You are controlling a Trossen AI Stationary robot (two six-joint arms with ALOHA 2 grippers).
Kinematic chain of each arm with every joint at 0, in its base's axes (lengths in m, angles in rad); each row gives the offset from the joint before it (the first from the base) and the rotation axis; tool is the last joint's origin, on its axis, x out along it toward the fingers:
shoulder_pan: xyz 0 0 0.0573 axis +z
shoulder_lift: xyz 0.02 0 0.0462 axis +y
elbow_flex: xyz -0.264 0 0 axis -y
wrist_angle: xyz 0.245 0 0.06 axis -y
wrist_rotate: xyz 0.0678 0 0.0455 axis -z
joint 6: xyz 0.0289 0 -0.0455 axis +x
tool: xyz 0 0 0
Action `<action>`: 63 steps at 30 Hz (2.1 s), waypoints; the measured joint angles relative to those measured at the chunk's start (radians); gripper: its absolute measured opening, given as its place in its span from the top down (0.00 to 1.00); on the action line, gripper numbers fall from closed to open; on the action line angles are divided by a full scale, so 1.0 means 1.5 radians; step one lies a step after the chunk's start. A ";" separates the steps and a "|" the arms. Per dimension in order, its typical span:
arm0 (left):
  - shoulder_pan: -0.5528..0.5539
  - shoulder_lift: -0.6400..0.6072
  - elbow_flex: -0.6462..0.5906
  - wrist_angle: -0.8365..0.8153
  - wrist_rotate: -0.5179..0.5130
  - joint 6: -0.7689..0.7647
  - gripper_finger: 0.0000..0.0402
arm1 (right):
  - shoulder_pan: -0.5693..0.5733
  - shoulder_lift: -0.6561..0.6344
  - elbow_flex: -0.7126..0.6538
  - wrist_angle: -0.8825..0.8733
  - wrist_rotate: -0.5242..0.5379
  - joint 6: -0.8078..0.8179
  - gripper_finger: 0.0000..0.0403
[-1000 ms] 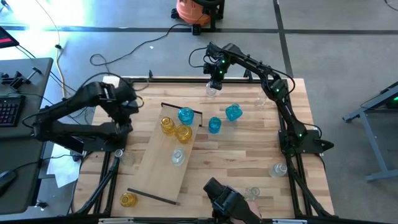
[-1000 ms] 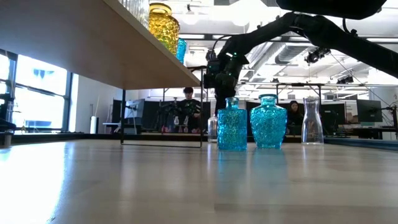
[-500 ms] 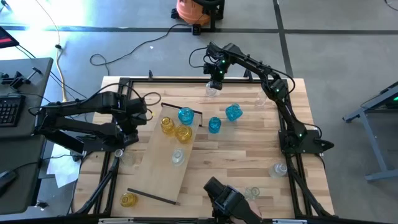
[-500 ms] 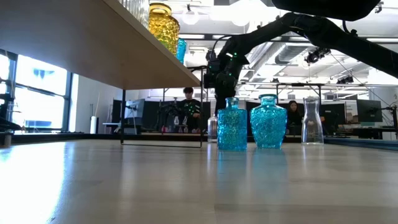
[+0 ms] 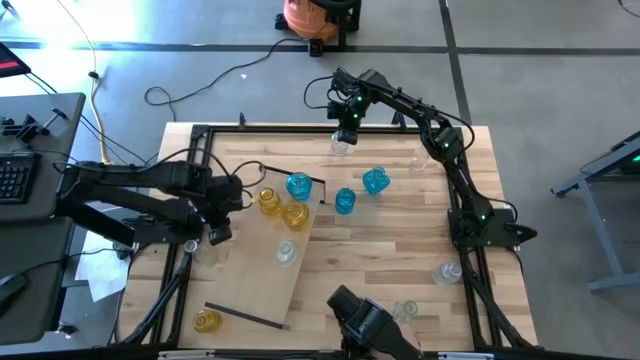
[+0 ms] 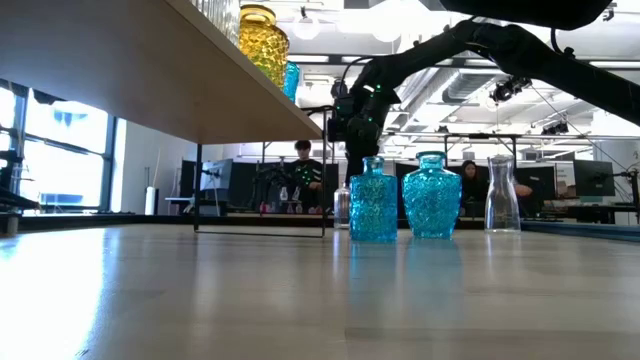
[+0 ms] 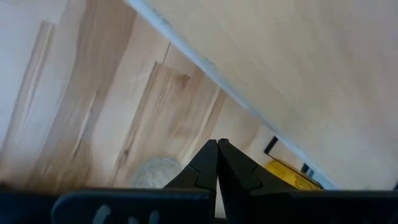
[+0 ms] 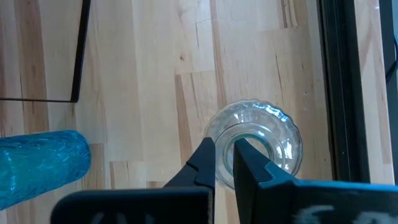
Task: Sort vases onto shelf
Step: Adjust the shelf on the table
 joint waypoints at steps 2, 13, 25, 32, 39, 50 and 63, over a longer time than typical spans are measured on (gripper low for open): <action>-0.013 0.000 0.000 -0.001 -0.014 -0.019 1.00 | 0.000 0.000 0.000 0.000 0.000 0.000 0.99; -0.090 0.000 0.000 0.049 0.020 -0.120 1.00 | 0.000 0.000 0.000 -0.001 -0.002 -0.003 0.99; -0.133 0.000 0.000 0.096 0.023 -0.179 1.00 | 0.000 0.000 0.000 -0.003 -0.002 -0.012 0.99; -0.132 0.000 0.000 0.146 0.004 -0.186 1.00 | 0.000 0.000 0.000 -0.005 -0.002 -0.018 0.99; -0.132 0.001 0.000 0.172 -0.019 -0.209 1.00 | 0.000 0.000 0.000 -0.010 -0.003 -0.024 0.99; -0.156 0.000 0.001 0.130 -0.022 -0.236 1.00 | 0.000 0.000 0.000 -0.017 -0.003 -0.031 0.99; -0.159 -0.026 0.001 0.070 -0.023 -0.250 1.00 | 0.000 0.000 0.000 -0.023 -0.006 -0.033 0.99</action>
